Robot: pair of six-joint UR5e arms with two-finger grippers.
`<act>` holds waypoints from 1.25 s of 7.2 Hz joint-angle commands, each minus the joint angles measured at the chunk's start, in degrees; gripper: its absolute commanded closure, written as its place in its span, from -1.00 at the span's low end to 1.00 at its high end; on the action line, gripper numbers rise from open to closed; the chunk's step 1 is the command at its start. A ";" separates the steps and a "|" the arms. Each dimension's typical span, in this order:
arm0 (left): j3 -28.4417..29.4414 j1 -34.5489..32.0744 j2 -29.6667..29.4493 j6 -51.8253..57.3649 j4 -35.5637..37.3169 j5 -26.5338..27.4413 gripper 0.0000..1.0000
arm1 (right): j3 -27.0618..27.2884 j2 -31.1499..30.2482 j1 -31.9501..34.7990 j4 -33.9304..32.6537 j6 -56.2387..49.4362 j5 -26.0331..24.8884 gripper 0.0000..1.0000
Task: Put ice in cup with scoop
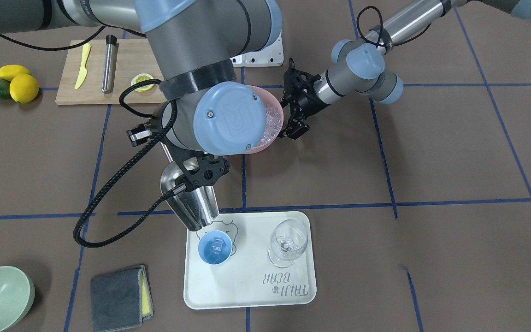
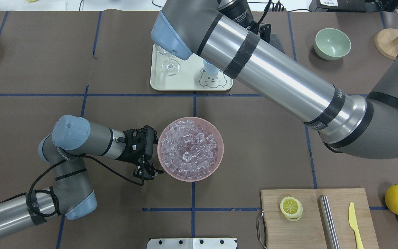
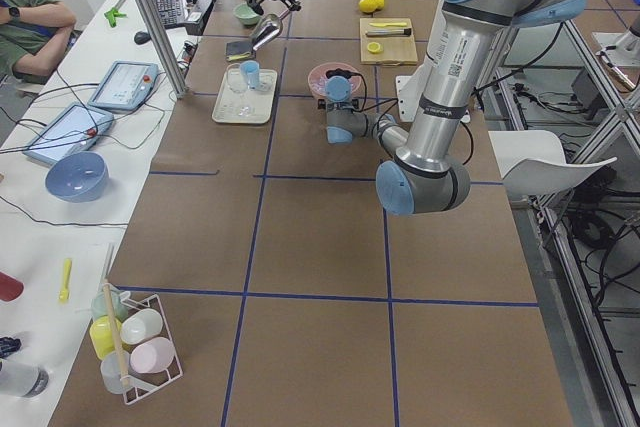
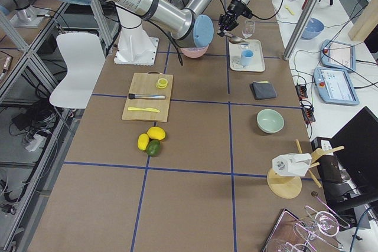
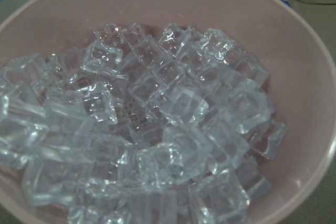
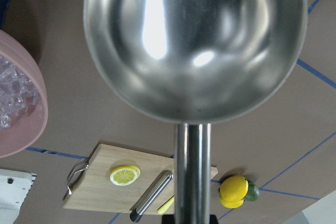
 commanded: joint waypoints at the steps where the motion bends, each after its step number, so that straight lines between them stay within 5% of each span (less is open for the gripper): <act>1: -0.04 0.00 0.02 0.00 -0.09 0.02 -1.00 | 7.60 -6.08 0.14 2.72 -0.11 2.81 1.00; 3: -0.12 -0.09 0.11 0.00 -0.09 -0.07 -1.00 | 20.32 -15.39 0.84 6.07 1.11 5.98 1.00; 6: -0.83 -3.06 0.37 -0.62 0.78 -0.60 -1.00 | 47.54 -34.44 3.84 7.48 12.74 10.21 1.00; 7: -1.26 -5.95 0.81 -1.58 1.57 -1.21 -1.00 | 52.86 -40.77 3.92 11.14 16.37 10.21 1.00; 9: -5.71 -12.19 1.77 -0.63 19.57 -8.14 -1.00 | 55.89 -47.33 4.10 17.40 16.67 10.13 1.00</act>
